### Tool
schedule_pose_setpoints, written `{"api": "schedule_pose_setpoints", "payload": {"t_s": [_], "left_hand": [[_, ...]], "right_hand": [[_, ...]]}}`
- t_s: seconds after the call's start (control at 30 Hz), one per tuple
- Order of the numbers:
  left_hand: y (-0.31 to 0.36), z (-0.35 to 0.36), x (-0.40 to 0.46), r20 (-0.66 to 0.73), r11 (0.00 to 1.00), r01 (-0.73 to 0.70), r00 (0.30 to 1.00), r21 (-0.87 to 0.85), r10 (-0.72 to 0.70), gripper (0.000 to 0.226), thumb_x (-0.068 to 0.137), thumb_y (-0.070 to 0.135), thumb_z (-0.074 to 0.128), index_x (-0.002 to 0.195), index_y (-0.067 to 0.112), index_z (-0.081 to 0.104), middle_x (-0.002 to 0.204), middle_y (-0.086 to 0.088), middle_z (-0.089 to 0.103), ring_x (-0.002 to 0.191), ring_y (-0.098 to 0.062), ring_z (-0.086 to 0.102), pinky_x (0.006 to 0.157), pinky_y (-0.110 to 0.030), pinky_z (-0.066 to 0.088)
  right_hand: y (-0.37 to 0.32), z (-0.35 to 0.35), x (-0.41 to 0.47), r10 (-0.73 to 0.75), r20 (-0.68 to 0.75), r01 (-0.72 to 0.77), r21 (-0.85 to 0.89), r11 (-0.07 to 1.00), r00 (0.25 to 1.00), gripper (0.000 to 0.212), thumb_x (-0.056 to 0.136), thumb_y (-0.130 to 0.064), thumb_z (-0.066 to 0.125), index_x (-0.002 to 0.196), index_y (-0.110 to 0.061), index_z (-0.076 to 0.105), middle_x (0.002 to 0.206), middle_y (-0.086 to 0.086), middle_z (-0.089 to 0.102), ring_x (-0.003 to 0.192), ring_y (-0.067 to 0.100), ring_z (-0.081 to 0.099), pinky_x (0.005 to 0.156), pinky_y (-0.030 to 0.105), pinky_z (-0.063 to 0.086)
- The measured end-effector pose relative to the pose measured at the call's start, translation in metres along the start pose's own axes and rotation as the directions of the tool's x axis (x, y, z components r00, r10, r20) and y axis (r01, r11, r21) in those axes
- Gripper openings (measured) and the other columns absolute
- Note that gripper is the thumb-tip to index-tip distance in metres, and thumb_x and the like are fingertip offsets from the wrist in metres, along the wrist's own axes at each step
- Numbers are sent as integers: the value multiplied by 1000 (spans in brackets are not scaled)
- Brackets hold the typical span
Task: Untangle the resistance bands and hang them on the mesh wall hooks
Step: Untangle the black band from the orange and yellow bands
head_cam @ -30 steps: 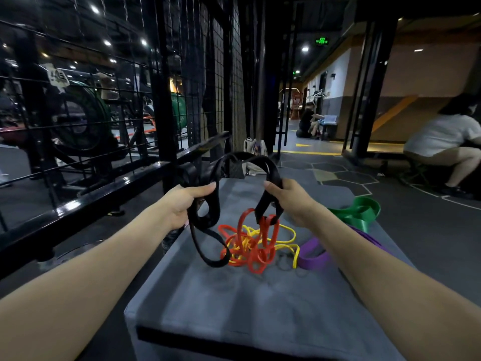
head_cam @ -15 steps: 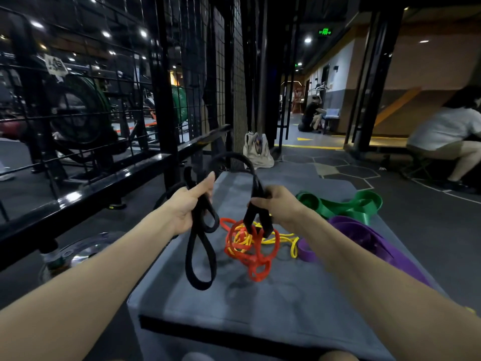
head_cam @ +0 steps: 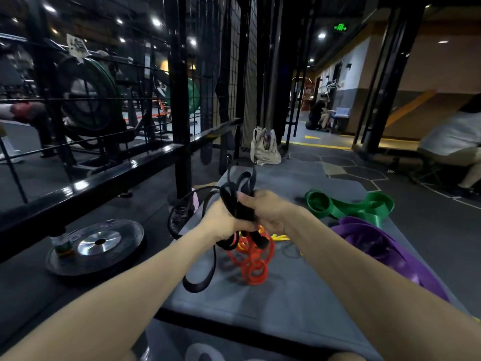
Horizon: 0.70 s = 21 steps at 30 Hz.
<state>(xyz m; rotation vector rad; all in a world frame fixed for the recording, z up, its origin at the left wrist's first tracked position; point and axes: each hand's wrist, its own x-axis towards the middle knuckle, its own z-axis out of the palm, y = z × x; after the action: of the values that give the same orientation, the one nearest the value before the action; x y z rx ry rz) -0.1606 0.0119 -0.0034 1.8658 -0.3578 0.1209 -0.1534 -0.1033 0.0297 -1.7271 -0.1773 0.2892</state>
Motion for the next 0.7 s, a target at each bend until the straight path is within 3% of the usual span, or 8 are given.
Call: {"api": "schedule_pose_setpoints", "payload": {"t_s": [0.07,0.17,0.27,0.37,0.47,0.53,0.6,0.7], "left_hand": [[3,5,-5,-144,998,58,988,-13,-59,22,54,2,79,68,6,63,61,-2,62,56,-7,58,53,-25,49],[-2,-1,-7,-292,980,155,938,-127,-186,27,64,-9,70,55,10,54,48,2,49,44,-10,46,38,-16,34],[-7,-22,-10,-264,971,198,937,-137,-229,30,62,-15,63,48,8,49,38,6,47,41,-11,46,40,-17,35],[-9,-36,-19,-194,967,204,953,-153,-232,30,57,-16,60,50,11,51,40,3,47,45,-12,48,45,-20,39],[-11,-40,-24,-142,959,193,964,-206,-224,18,42,-3,60,47,12,53,53,-6,51,58,-21,51,58,-28,43],[-14,-41,-25,-141,958,180,967,-222,-214,19,39,-1,59,53,10,54,60,-10,52,63,-23,54,59,-29,45],[-18,-43,-28,-135,956,182,967,-230,-217,18,40,-2,58,53,9,52,63,-12,51,66,-26,56,60,-31,45],[-23,-47,-32,-120,965,212,965,-158,-232,17,41,-3,60,54,4,50,52,-8,48,55,-20,51,53,-26,42]], "right_hand": [[-2,-1,0,-22,35,27,-147,989,999,32,96,-20,51,118,2,57,118,14,61,102,19,56,86,30,47],[1,-14,-2,-58,119,71,-106,992,991,31,92,-12,54,120,3,57,102,5,62,86,10,57,66,11,48],[14,-25,-2,-60,99,61,-6,998,993,14,91,0,50,98,-2,62,86,5,59,73,11,54,69,20,42],[34,-19,8,-115,45,123,-269,955,992,19,90,4,50,80,-6,62,80,7,61,69,10,55,67,21,42],[44,3,12,-152,170,221,-546,808,974,16,87,2,56,97,3,69,86,16,66,60,0,55,59,11,44],[50,11,17,-162,261,296,-641,708,952,20,85,8,54,99,5,68,99,25,67,73,12,61,68,15,44],[55,18,20,-77,305,288,-743,605,949,26,87,6,52,108,2,66,111,20,64,89,18,57,77,24,41],[65,27,30,-41,368,362,-879,312,929,26,85,-2,52,106,-9,64,111,14,63,99,27,59,72,27,38]]}}
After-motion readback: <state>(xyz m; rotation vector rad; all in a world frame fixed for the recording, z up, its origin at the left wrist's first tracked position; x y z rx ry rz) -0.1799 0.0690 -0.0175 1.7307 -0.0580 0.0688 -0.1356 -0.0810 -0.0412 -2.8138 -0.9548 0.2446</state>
